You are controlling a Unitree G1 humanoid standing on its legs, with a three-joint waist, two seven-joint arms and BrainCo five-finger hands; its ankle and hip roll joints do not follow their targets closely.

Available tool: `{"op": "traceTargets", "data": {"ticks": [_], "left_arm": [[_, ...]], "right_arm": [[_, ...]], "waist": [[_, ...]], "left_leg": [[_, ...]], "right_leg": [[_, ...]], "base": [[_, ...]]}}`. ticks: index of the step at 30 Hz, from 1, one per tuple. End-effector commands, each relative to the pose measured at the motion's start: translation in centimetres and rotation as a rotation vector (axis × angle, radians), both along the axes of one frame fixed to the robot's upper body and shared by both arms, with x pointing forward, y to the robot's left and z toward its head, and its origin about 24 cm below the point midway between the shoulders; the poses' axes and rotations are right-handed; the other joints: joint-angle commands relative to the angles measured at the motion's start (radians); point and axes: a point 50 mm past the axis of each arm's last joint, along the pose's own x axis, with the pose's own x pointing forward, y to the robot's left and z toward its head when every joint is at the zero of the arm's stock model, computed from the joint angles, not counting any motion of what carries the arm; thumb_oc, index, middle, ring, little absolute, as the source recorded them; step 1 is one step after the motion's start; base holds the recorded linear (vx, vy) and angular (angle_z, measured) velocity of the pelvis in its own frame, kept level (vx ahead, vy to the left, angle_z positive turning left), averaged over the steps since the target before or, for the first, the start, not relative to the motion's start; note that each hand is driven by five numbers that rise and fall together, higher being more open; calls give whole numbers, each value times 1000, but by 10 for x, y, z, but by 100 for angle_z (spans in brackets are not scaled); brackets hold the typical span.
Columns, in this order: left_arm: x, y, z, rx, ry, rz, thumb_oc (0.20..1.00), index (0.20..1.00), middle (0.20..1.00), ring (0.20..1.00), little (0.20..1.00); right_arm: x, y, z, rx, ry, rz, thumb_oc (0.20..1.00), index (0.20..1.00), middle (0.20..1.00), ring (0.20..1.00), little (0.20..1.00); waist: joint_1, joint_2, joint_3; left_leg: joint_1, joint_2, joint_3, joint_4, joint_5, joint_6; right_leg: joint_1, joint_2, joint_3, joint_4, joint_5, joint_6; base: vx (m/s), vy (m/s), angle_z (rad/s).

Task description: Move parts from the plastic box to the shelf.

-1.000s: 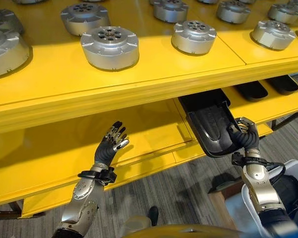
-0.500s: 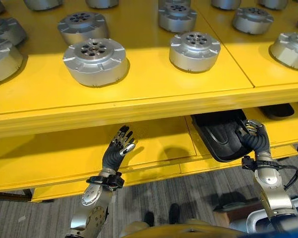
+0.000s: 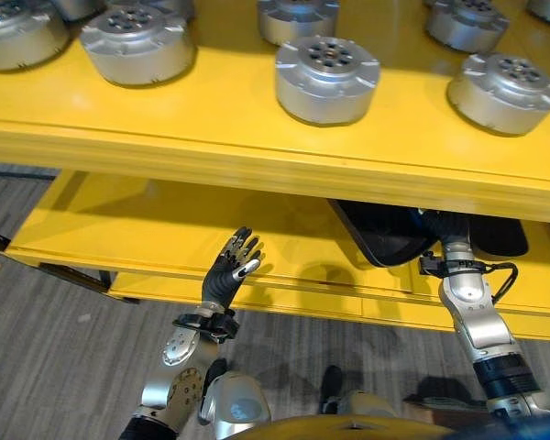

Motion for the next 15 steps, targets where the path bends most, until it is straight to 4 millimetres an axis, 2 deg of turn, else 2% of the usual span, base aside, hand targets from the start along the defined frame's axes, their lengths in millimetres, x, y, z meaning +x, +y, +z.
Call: {"op": "traceTargets", "data": {"ticks": [1,4,8,15], "left_arm": [[3,7,19,24,-97,-22,1000,1000,1000,1000,1000],[5,8,22,38,-107,-27,1000,1000,1000,1000,1000],[8,9,26,51,-121,-26,1000,1000,1000,1000,1000],[11,9,30,56,-134,-30,1000,1000,1000,1000,1000]], "right_arm": [[4,-5,20,8,-110,-15,200,200,200,200,200],[15,4,17,34,-91,-25,200,200,200,200,200],[25,8,12,84,-58,-47,200,200,200,200,200],[43,10,14,118,-32,-80,200,200,200,200,200]], "waist": [[35,-34,-85],[54,-43,-58],[74,-50,-35],[87,-52,-9]], "left_leg": [[3,-97,-29,-18,87,-5],[-12,-149,-16,55,33,3],[-58,-191,-7,140,-10,7],[-162,-214,-13,284,-68,16]], "right_leg": [[-37,-103,22,197,-55,59],[-11,-153,16,195,-46,87],[-26,-190,23,210,-37,105],[-98,-215,49,294,-57,110]], "base": [[59,202,16],[41,207,55],[-12,132,15],[-46,69,-3]]}}
